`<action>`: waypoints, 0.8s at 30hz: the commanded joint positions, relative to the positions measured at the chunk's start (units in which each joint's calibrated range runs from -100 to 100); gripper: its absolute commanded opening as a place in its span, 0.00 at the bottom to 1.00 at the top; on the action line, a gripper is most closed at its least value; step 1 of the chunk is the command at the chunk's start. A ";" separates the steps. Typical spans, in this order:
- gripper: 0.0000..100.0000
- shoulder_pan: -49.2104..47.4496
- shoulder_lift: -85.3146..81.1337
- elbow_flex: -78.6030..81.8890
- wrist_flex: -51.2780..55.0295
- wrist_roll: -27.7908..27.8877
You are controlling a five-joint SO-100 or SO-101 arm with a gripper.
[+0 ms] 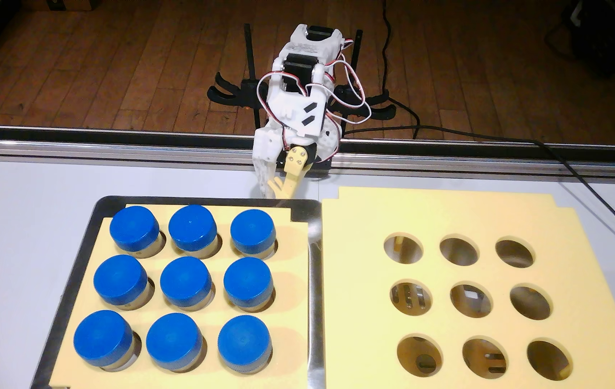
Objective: Move the test tubes
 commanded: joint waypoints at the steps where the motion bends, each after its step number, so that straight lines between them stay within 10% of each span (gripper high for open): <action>1: 0.00 1.32 -0.31 0.48 -0.11 -0.14; 6: 0.00 7.32 -0.40 -1.79 -23.56 0.12; 14: 0.00 13.40 -0.14 -2.43 -91.67 0.22; 20: 0.03 13.69 17.58 -22.40 -97.65 0.01; 24: 0.30 12.88 38.94 -33.75 -97.55 -0.14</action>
